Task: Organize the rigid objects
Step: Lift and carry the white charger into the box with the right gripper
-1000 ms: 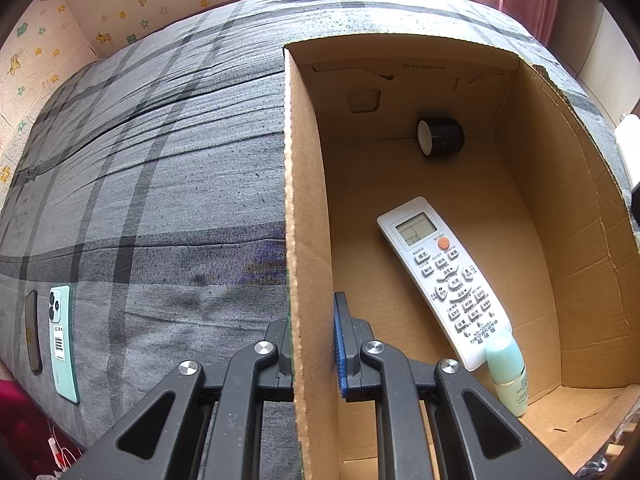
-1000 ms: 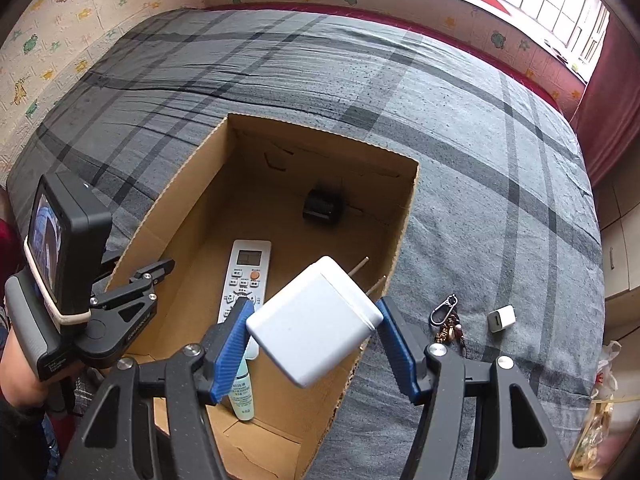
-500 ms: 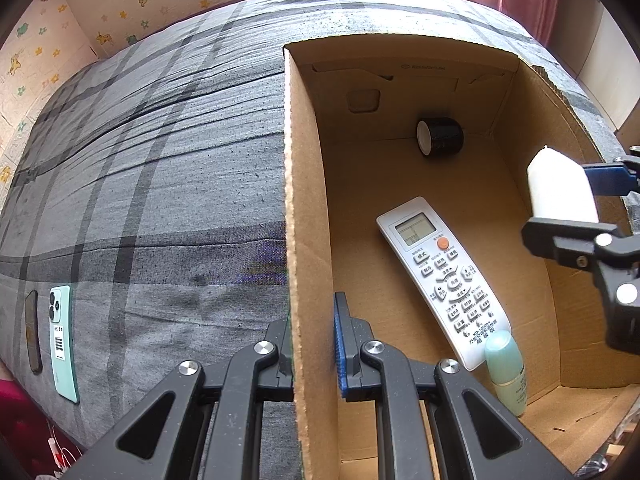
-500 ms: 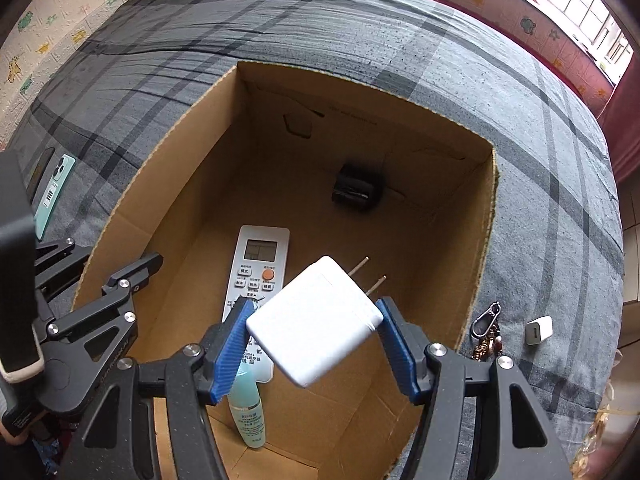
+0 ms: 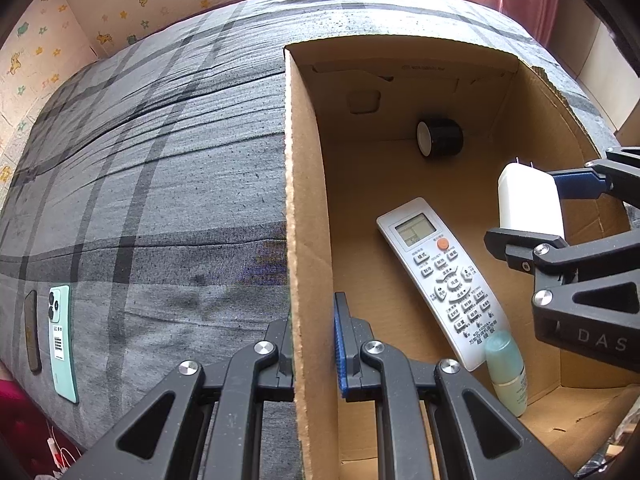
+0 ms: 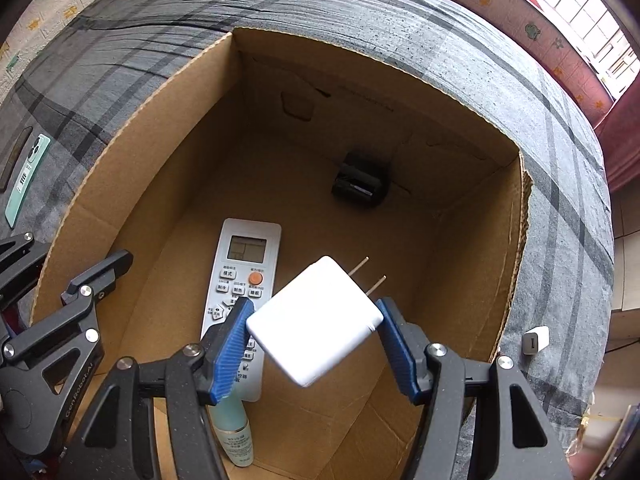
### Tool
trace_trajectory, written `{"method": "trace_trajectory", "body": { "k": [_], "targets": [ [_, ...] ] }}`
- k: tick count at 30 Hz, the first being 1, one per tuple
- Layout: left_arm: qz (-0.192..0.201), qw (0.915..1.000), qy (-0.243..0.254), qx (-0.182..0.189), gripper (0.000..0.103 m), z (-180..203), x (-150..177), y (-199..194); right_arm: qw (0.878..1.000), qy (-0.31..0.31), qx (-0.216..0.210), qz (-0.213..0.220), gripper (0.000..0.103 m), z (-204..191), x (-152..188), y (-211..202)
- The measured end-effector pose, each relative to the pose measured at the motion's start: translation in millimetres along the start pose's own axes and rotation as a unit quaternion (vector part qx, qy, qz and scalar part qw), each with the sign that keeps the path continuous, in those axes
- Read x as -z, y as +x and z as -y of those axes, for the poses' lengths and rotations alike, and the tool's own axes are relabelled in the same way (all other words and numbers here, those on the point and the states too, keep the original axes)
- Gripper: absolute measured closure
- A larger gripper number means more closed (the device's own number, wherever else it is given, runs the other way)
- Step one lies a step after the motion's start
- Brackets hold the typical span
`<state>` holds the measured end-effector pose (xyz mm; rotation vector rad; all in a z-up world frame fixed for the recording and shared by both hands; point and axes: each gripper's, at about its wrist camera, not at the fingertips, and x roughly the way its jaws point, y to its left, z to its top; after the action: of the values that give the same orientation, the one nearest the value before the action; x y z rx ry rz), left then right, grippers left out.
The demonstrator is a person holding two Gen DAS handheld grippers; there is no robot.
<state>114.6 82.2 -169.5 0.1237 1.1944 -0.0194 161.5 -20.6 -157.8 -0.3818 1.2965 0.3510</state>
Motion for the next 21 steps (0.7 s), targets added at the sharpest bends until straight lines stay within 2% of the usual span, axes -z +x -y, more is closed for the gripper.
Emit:
{"method": "trace_trajectory", "body": {
  "k": [8,21],
  "targets": [
    [0.001,1.0,0.0,0.002,0.089,-1,0,0,1.0,-0.004,-0.008,-0.002,0.036,-6,-2,2],
    [0.0,1.0,0.0,0.005,0.089,-2,0,0,0.999,0.008,-0.013,-0.036,0.036,-6,-19,36]
  ]
}}
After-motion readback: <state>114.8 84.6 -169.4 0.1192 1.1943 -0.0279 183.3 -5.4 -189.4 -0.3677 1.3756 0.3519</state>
